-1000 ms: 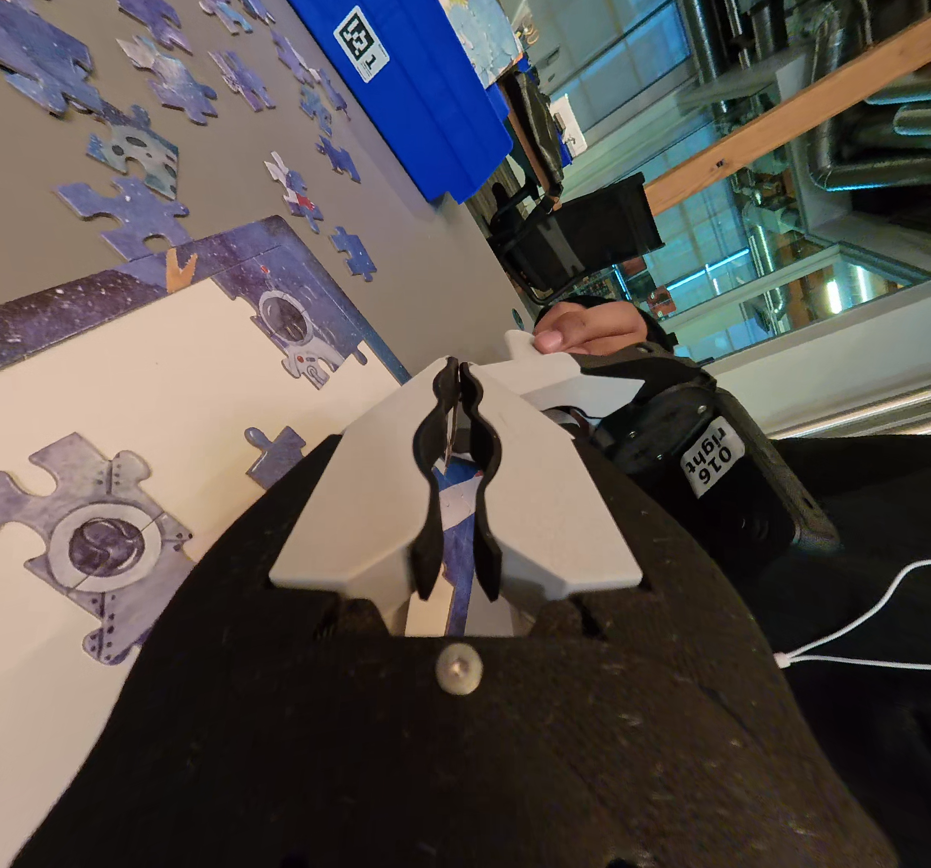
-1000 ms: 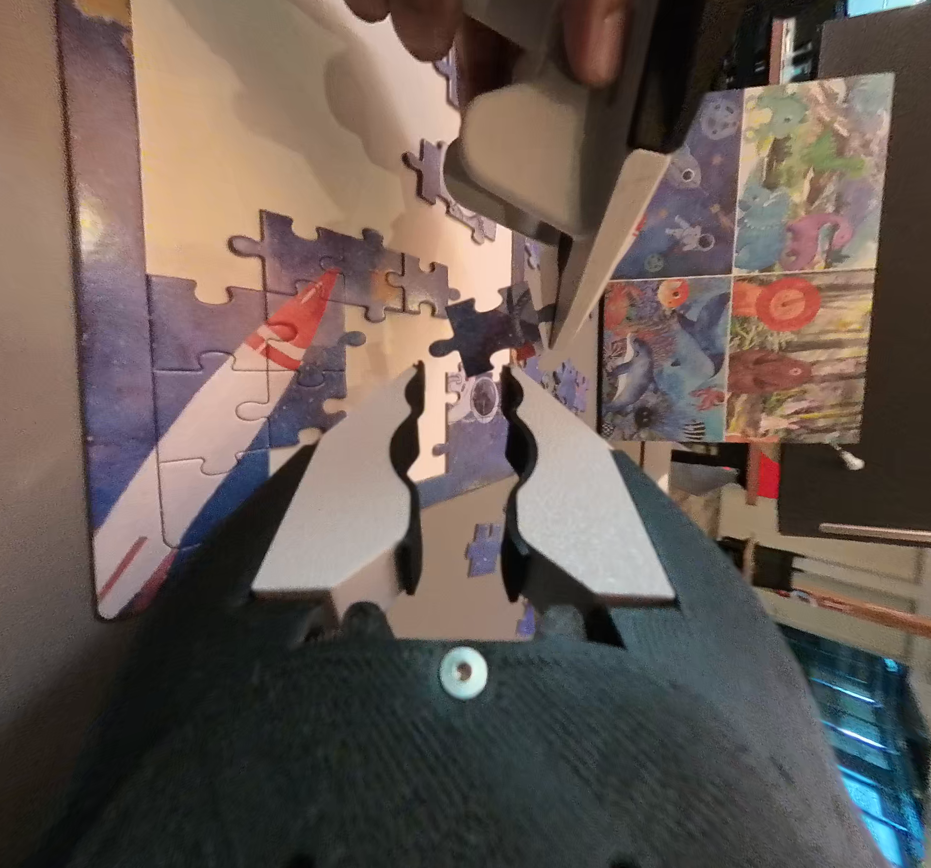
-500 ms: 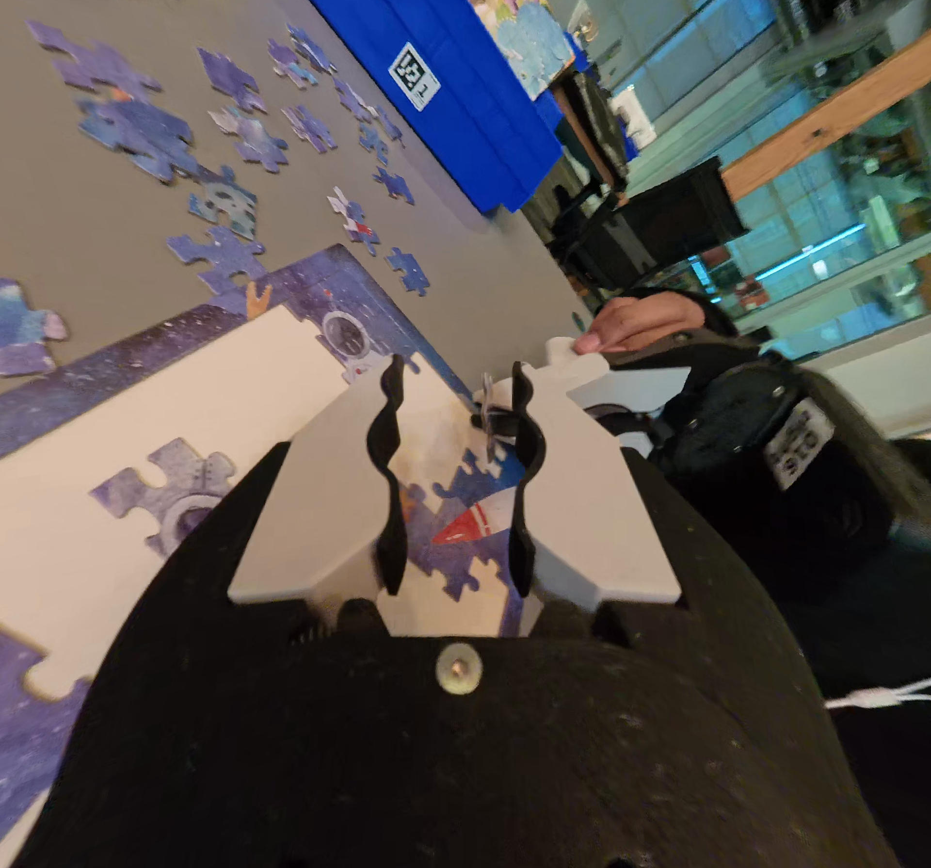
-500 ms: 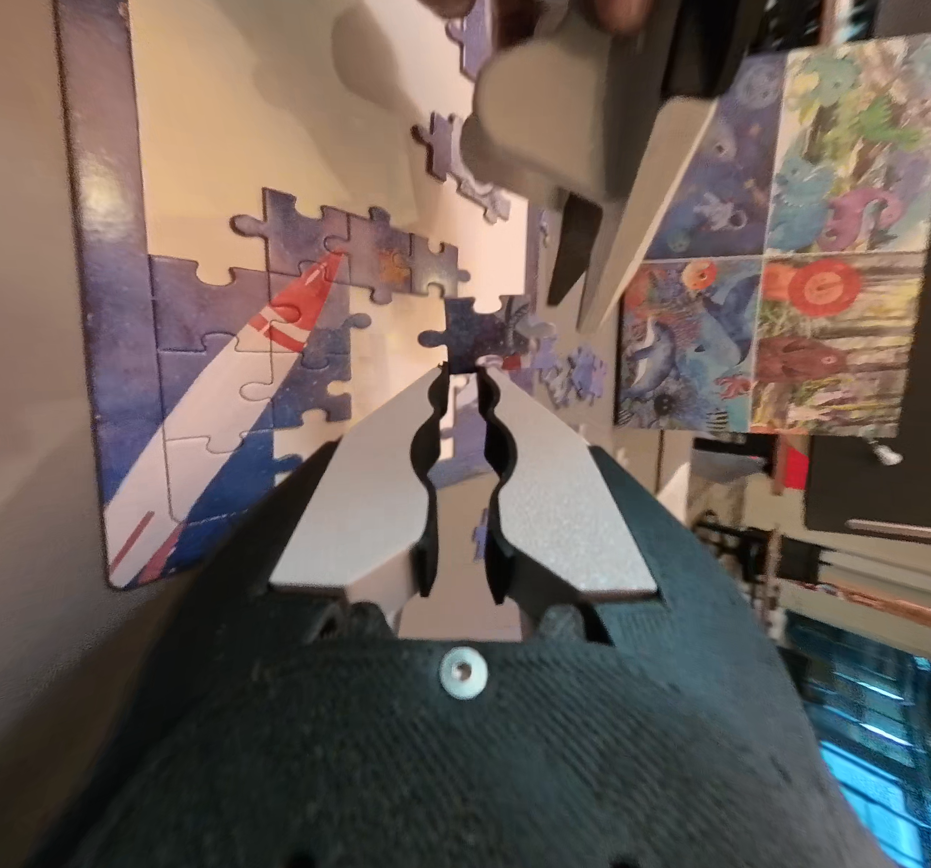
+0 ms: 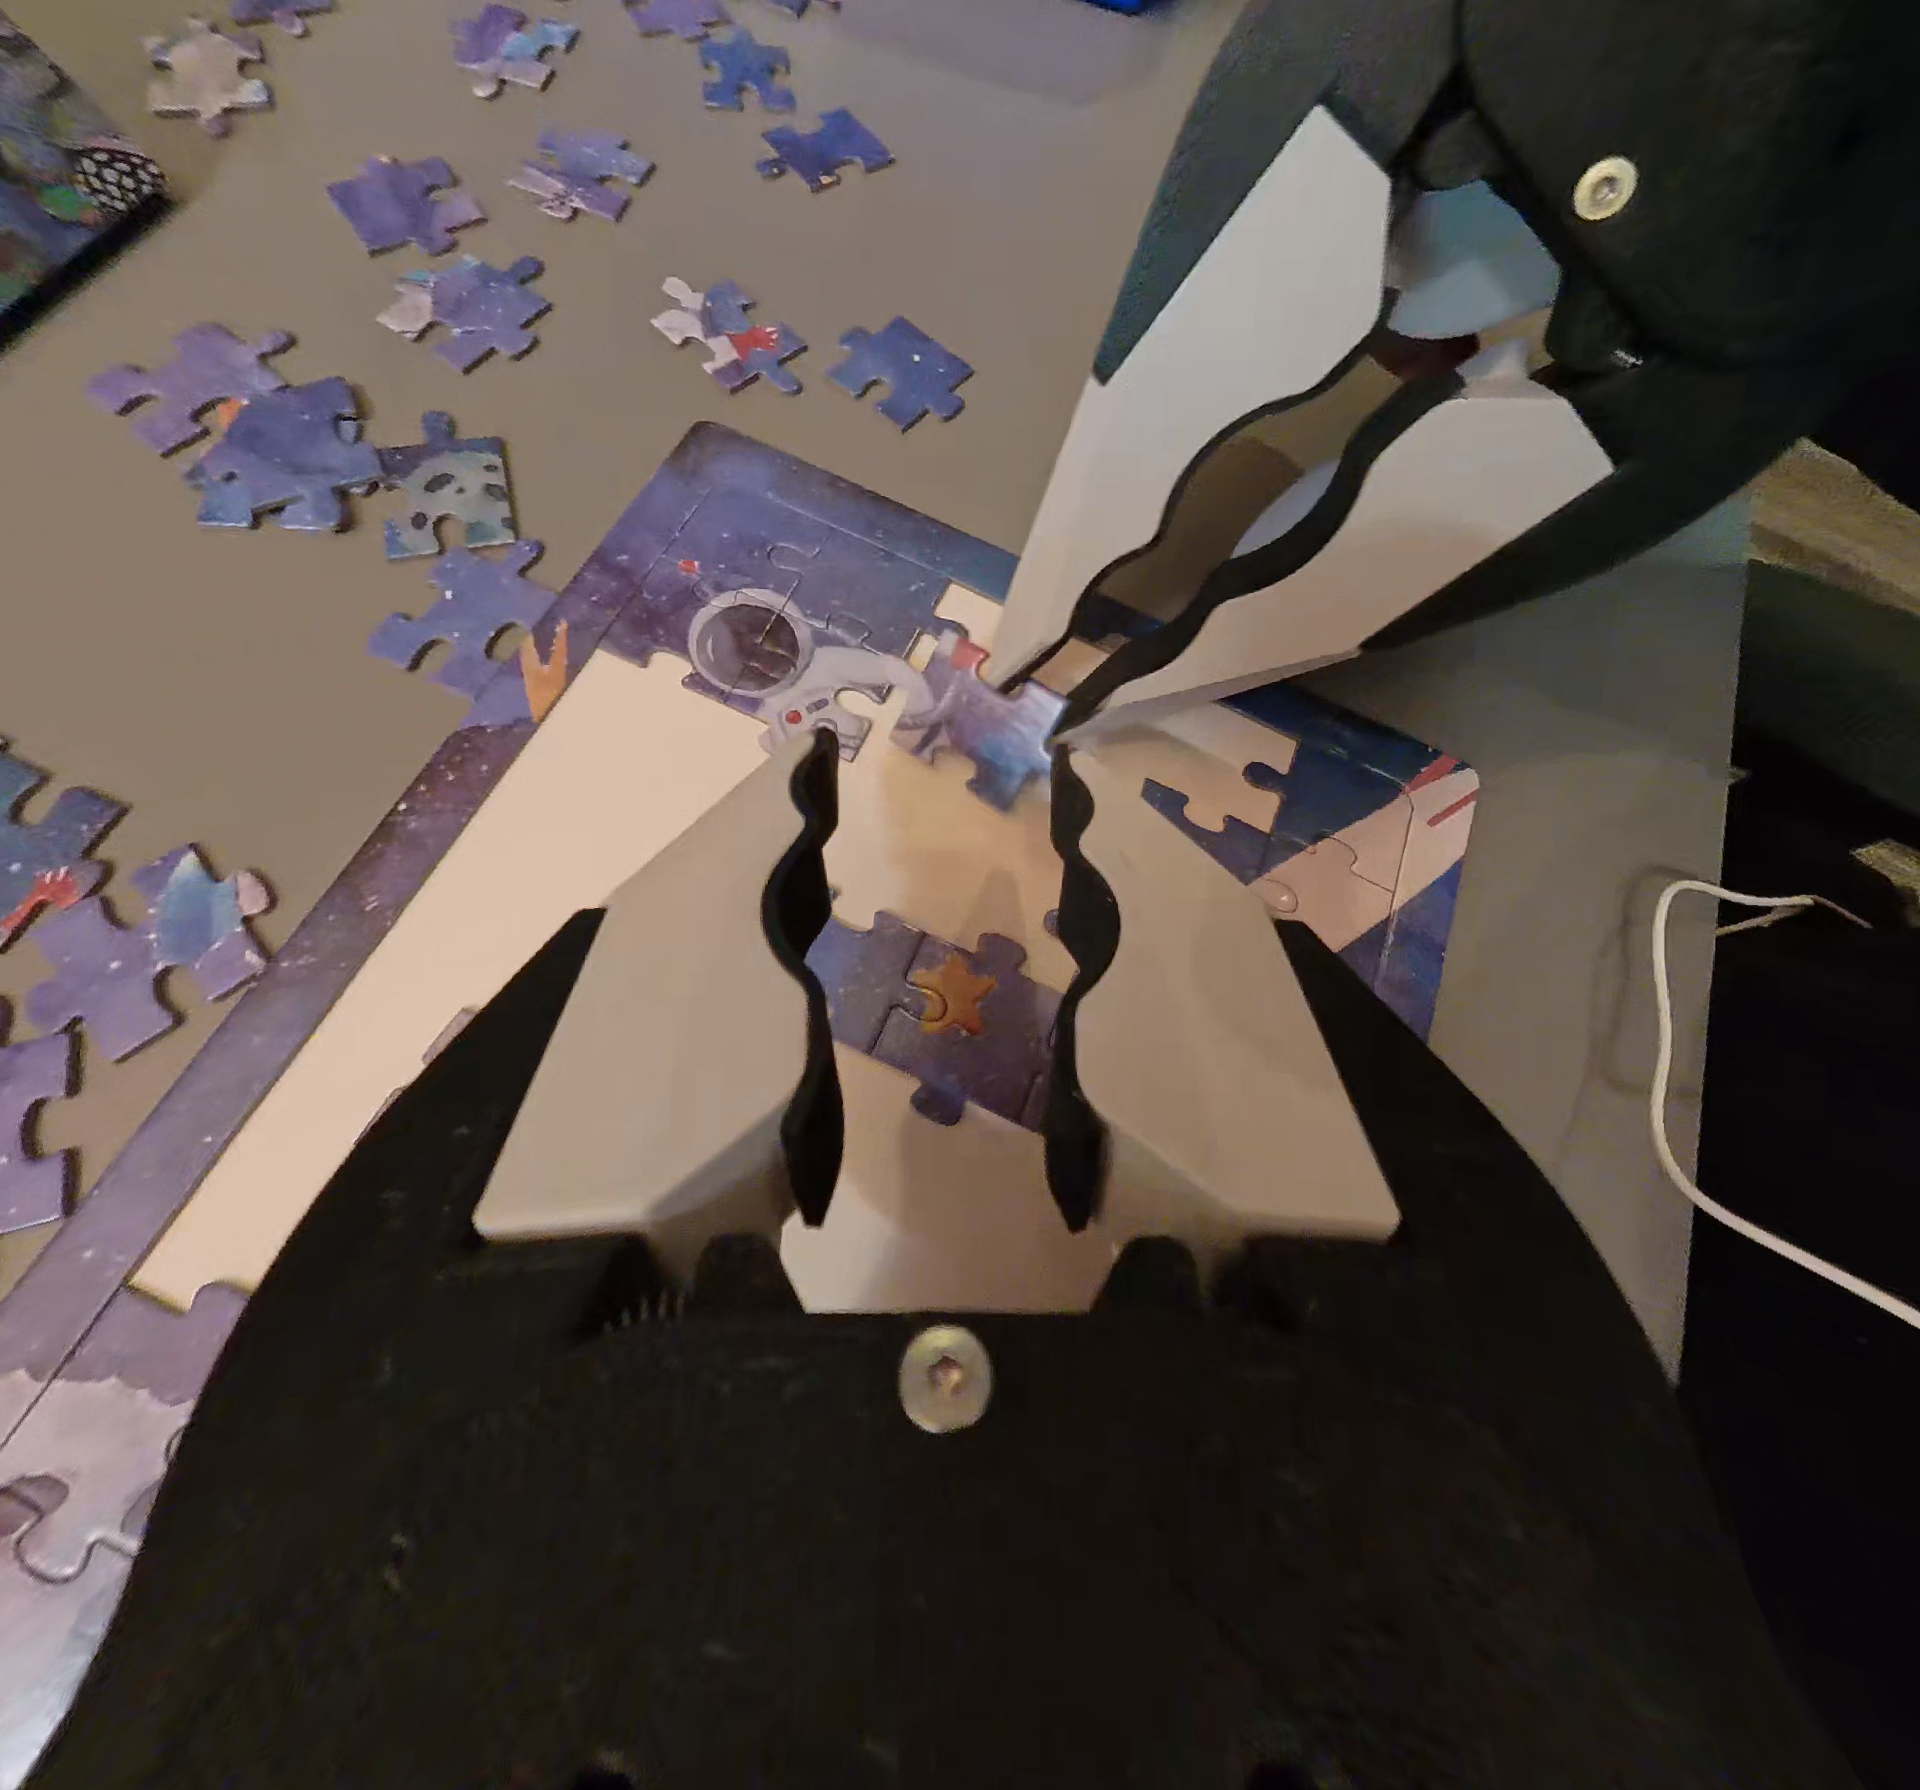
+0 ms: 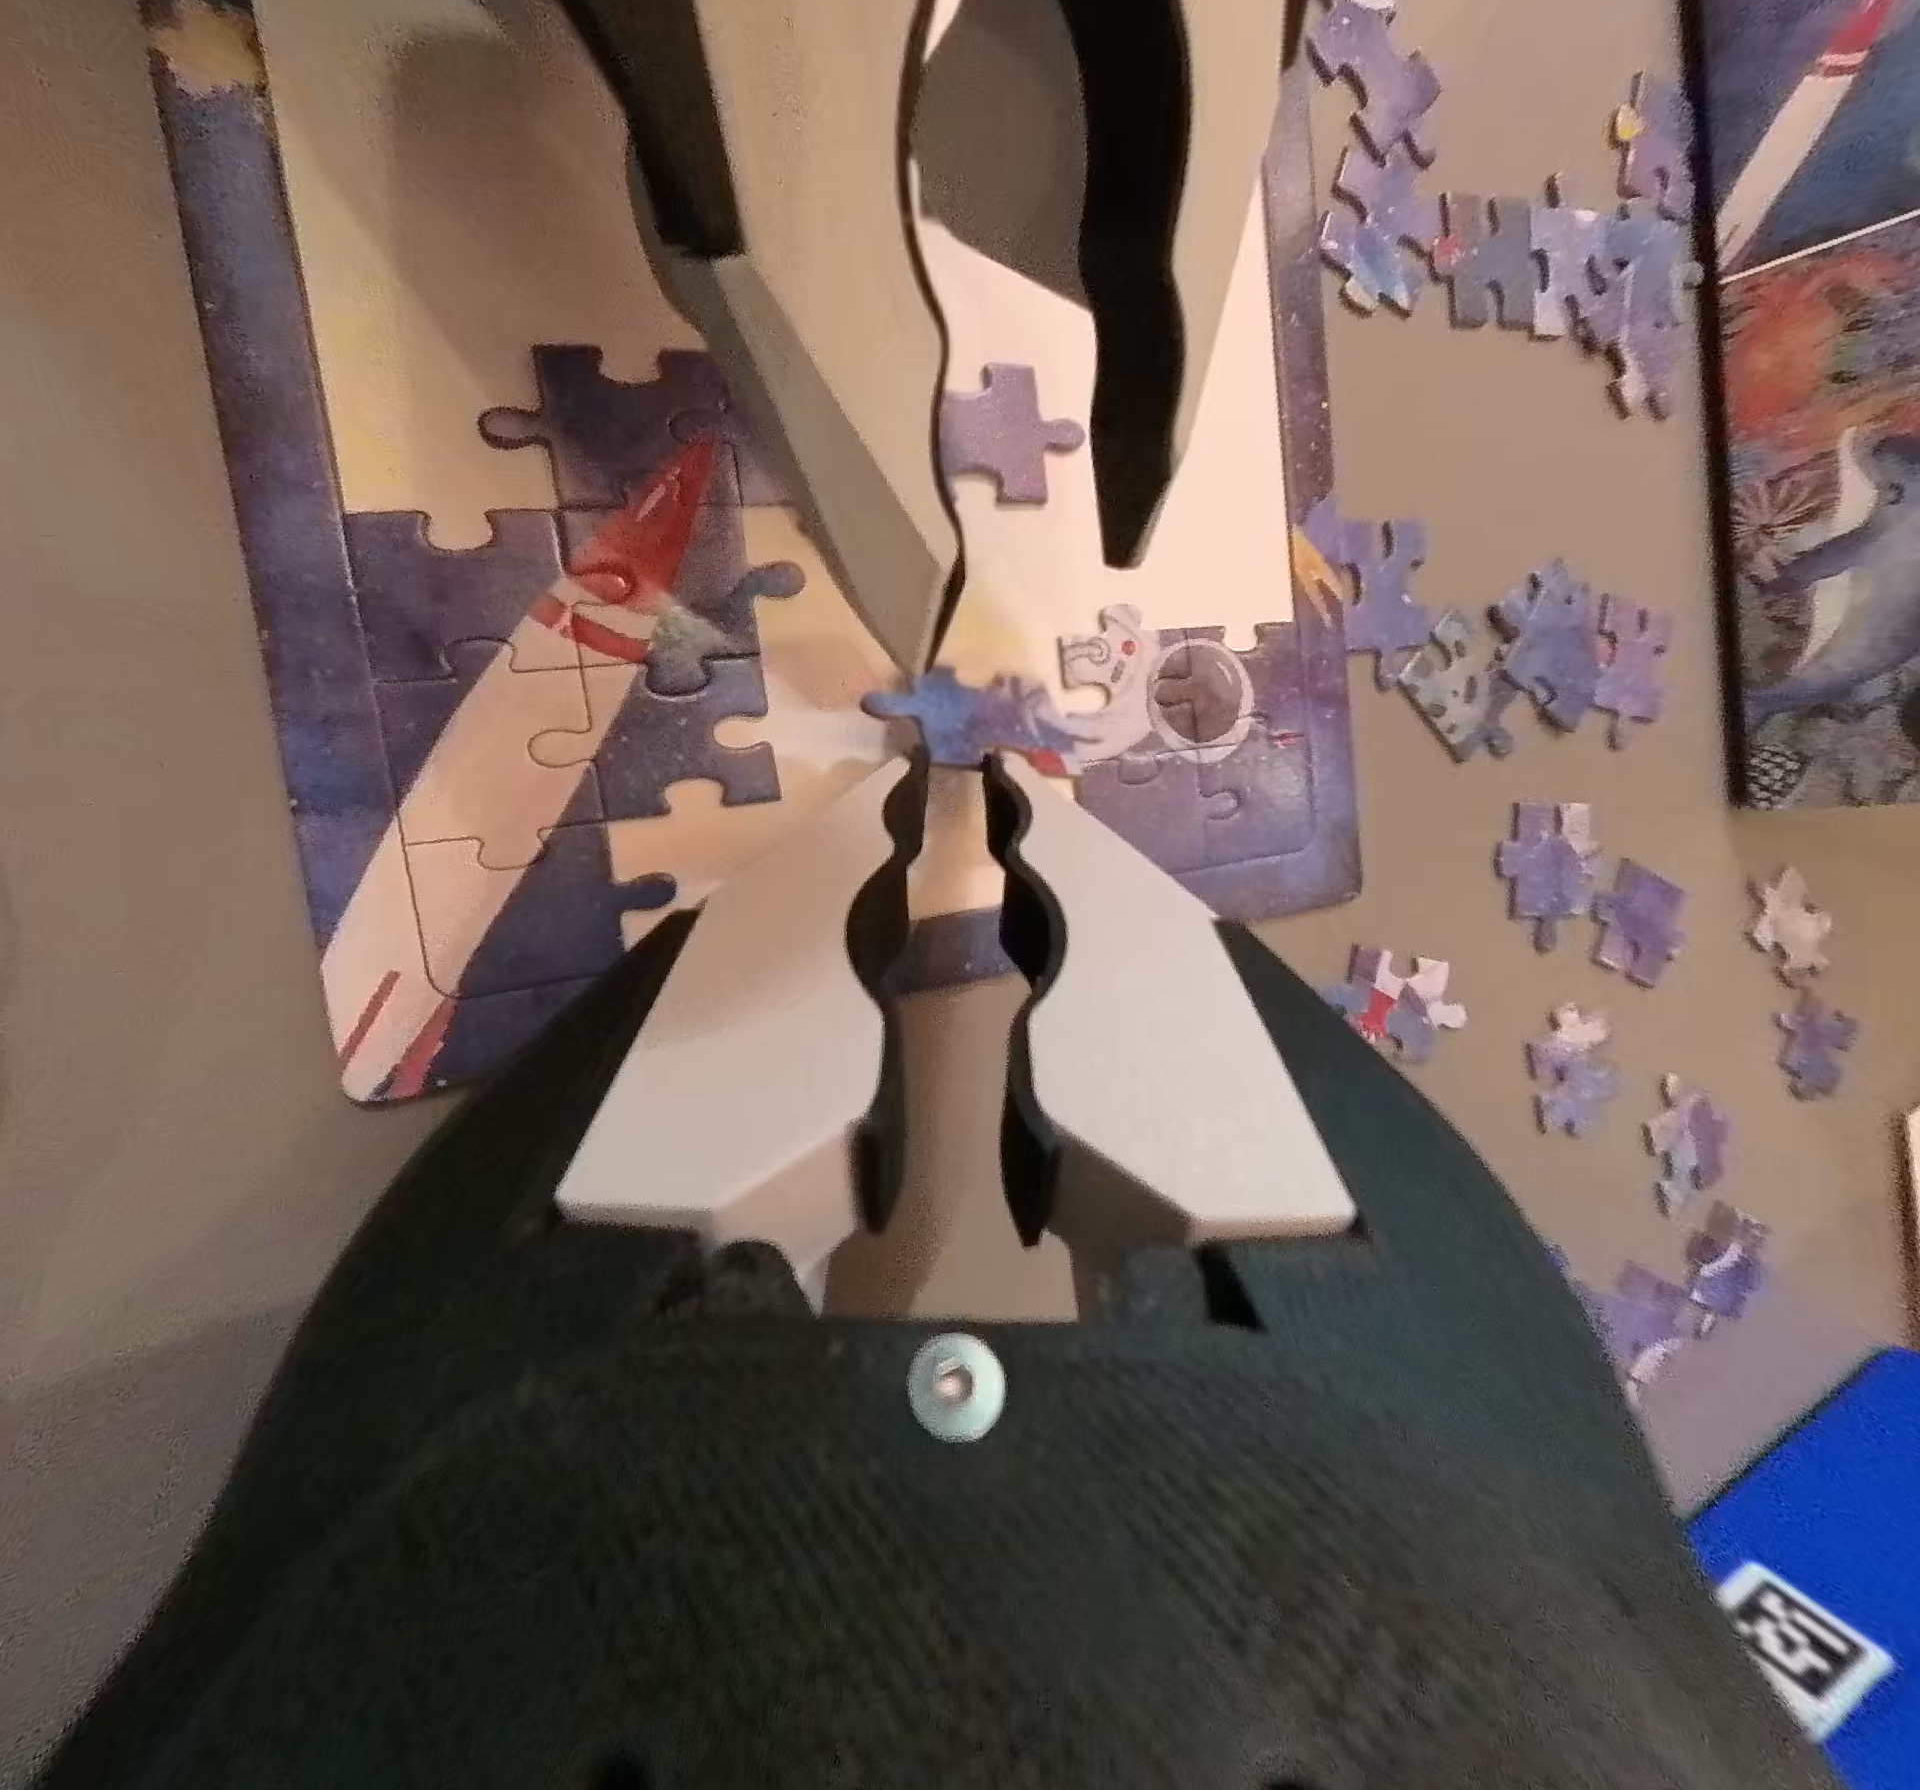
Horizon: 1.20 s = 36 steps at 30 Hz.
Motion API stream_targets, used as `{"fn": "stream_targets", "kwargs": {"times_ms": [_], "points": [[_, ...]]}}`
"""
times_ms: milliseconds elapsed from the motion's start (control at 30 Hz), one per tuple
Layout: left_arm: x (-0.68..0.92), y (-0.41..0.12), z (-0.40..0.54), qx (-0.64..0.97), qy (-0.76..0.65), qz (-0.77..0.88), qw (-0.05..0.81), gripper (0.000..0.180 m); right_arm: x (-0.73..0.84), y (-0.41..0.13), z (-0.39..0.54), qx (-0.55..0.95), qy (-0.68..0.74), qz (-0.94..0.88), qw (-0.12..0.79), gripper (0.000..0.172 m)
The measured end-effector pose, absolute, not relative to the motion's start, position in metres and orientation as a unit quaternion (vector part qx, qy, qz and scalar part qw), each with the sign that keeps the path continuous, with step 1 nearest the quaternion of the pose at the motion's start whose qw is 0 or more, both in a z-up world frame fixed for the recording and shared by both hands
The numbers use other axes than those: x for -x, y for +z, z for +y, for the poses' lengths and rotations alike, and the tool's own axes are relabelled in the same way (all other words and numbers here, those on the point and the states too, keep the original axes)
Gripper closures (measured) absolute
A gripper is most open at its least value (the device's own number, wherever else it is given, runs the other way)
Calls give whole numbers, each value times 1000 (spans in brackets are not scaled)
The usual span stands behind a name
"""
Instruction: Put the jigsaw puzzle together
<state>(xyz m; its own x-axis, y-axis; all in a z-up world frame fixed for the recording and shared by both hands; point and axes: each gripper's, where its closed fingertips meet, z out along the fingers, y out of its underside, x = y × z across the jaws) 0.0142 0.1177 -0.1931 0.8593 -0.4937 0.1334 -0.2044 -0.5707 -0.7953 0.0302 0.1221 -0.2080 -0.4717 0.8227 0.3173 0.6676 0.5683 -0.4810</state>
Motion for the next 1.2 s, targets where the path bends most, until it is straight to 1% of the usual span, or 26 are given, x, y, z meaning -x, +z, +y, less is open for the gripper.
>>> {"fn": "stream_targets", "kwargs": {"times_ms": [367, 667, 867, 1200], "points": [[-13, -203, 118, 877, -165, 209, 400, 141, -26, -211, 125, 430, 172, -849, 256, 162], [-13, -201, 119, 876, -165, 212, 401, 141, -21, -208, 122, 402, 228, -849, 258, 162], [-13, -207, 118, 881, -162, 216, 389, 141, -22, -212, 125, 395, 230, -853, 250, 162], [-15, -213, 118, 886, -157, 222, 376, 140, -28, -213, 126, 407, 225, -851, 244, 154]]}}
